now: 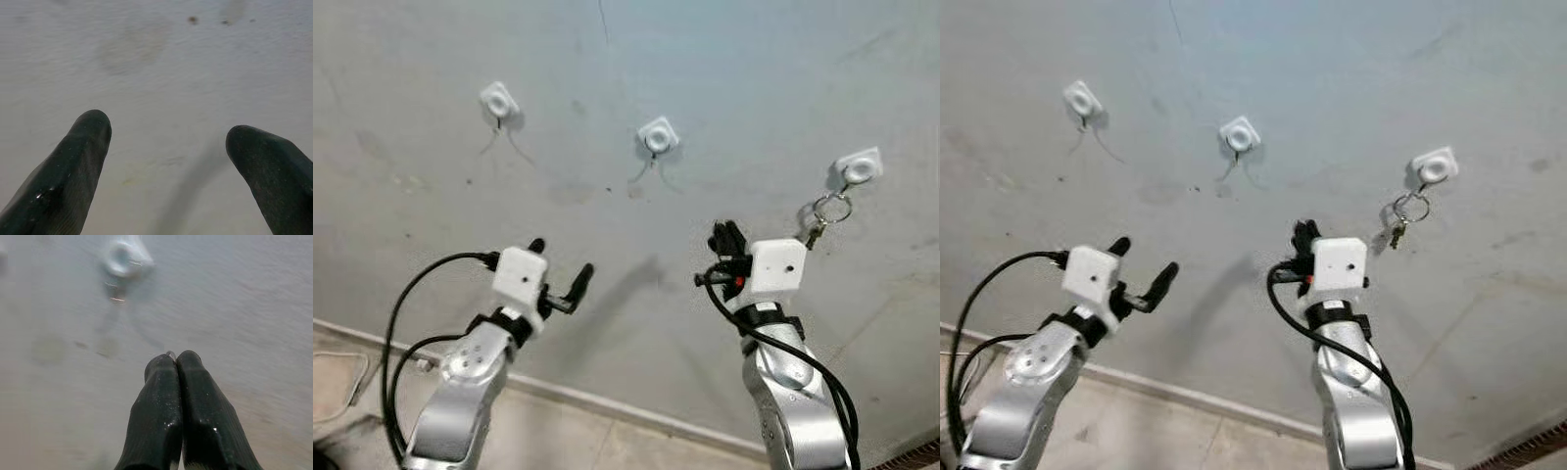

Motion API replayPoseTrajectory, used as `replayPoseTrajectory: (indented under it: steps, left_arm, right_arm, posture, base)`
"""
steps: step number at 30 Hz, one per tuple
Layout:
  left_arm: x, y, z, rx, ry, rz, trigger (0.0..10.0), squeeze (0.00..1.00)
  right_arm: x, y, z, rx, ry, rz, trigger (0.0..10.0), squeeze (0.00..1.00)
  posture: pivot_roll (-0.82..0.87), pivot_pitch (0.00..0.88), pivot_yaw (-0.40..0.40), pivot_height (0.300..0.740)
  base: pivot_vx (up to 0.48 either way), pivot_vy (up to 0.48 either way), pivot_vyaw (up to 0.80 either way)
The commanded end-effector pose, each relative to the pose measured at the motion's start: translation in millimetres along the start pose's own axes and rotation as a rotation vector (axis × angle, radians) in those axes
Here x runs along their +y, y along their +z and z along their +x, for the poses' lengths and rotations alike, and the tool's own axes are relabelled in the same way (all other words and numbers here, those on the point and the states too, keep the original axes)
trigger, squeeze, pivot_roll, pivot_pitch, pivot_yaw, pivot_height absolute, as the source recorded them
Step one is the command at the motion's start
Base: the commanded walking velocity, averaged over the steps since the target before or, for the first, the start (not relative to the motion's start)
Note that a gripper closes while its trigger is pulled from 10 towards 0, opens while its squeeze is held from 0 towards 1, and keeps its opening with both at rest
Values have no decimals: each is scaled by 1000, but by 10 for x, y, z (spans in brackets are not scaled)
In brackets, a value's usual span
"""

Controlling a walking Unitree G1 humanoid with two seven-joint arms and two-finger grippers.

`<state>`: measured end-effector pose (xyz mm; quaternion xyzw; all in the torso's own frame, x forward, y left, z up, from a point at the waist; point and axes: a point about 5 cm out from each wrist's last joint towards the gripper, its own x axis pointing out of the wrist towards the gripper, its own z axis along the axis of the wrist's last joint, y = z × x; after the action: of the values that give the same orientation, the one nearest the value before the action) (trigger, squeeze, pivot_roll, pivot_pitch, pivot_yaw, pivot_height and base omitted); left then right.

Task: Hang keys on a hook

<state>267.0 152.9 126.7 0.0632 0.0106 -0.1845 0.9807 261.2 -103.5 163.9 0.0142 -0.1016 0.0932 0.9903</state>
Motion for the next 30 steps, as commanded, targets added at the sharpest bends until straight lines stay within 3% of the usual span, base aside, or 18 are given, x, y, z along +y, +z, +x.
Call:
replayPoseTrajectory:
  steps: [1, 5, 9, 14, 23, 30]
  left_arm:
    - [-9, 63, 12, -16, -11, 11, 10000, 0]
    - [-7, 170, 26, -42, -13, 27, 10000, 0]
    - [-52, 266, 4, -66, -58, 39, 10000, 0]
    - [-130, 314, -24, -81, -117, 79, 10000, 0]
    - [-141, 329, -34, -63, -136, 64, 10000, 0]
    - [-134, 335, -62, -52, -153, 73, 10000, 0]
  right_arm:
    - [63, 32, 28, 0, 34, 21, 10000, 0]
    - [258, 112, 138, -16, 154, 52, 10000, 0]
    - [323, 162, 196, -26, 201, 73, 10000, 0]
    - [384, 215, 331, -49, 213, 122, 10000, 0]
    - [586, 263, 545, -89, 245, 155, 10000, 0]
    - [576, 285, 683, -117, 225, 167, 10000, 0]
  posture:
    - [160, 0, -56, 740]
    - [164, 0, -49, 740]
    - [177, 0, -48, 740]
    - [189, 0, -44, 740]
    - [215, 0, -42, 740]
    - [234, 0, -44, 740]
  base:
    - [0, 0, 0]
    - [0, 0, 0]
    - [0, 0, 0]
    - [0, 0, 0]
    - [0, 0, 0]
    - [0, 0, 0]
